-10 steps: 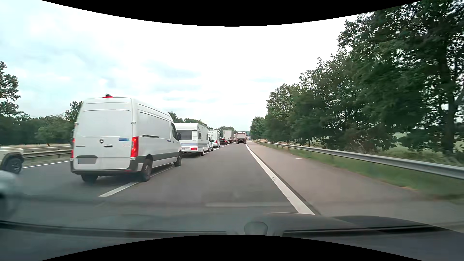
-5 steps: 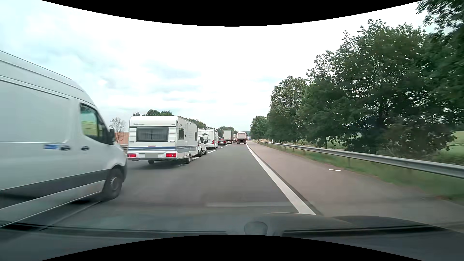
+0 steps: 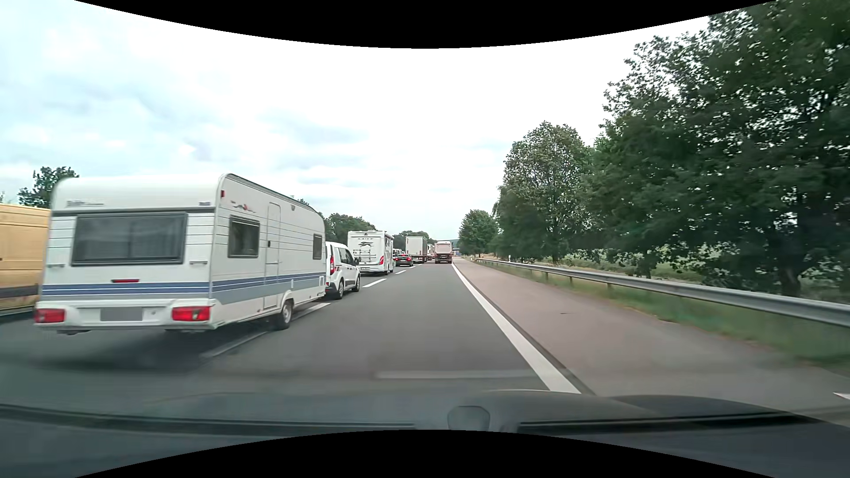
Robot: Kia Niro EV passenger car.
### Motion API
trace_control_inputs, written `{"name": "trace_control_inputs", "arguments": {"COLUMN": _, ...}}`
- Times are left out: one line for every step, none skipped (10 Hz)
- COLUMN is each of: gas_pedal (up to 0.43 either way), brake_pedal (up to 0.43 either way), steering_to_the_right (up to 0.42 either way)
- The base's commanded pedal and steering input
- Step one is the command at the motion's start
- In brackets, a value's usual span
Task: Follow the waypoints while adhering to traffic rules and regulations
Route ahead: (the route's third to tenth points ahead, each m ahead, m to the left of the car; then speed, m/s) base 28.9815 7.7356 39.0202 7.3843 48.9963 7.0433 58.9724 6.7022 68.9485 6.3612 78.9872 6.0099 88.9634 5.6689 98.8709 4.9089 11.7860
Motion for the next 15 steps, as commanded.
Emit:
{"name": "trace_control_inputs", "arguments": {"gas_pedal": 0.118, "brake_pedal": 0.0, "steering_to_the_right": -0.001}}
{"name": "trace_control_inputs", "arguments": {"gas_pedal": 0.13, "brake_pedal": 0.0, "steering_to_the_right": 0.0}}
{"name": "trace_control_inputs", "arguments": {"gas_pedal": 0.138, "brake_pedal": 0.0, "steering_to_the_right": 0.0}}
{"name": "trace_control_inputs", "arguments": {"gas_pedal": 0.138, "brake_pedal": 0.0, "steering_to_the_right": 0.0}}
{"name": "trace_control_inputs", "arguments": {"gas_pedal": 0.138, "brake_pedal": 0.0, "steering_to_the_right": 0.0}}
{"name": "trace_control_inputs", "arguments": {"gas_pedal": 0.138, "brake_pedal": 0.0, "steering_to_the_right": 0.0}}
{"name": "trace_control_inputs", "arguments": {"gas_pedal": 0.138, "brake_pedal": 0.0, "steering_to_the_right": 0.0}}
{"name": "trace_control_inputs", "arguments": {"gas_pedal": 0.138, "brake_pedal": 0.0, "steering_to_the_right": 0.0}}
{"name": "trace_control_inputs", "arguments": {"gas_pedal": 0.138, "brake_pedal": 0.0, "steering_to_the_right": 0.0}}
{"name": "trace_control_inputs", "arguments": {"gas_pedal": 0.138, "brake_pedal": 0.0, "steering_to_the_right": 0.0}}
{"name": "trace_control_inputs", "arguments": {"gas_pedal": 0.138, "brake_pedal": 0.0, "steering_to_the_right": 0.0}}
{"name": "trace_control_inputs", "arguments": {"gas_pedal": 0.138, "brake_pedal": 0.0, "steering_to_the_right": 0.0}}
{"name": "trace_control_inputs", "arguments": {"gas_pedal": 0.138, "brake_pedal": 0.0, "steering_to_the_right": 0.001}}
{"name": "trace_control_inputs", "arguments": {"gas_pedal": 0.138, "brake_pedal": 0.0, "steering_to_the_right": 0.002}}
{"name": "trace_control_inputs", "arguments": {"gas_pedal": 0.138, "brake_pedal": 0.0, "steering_to_the_right": 0.002}}
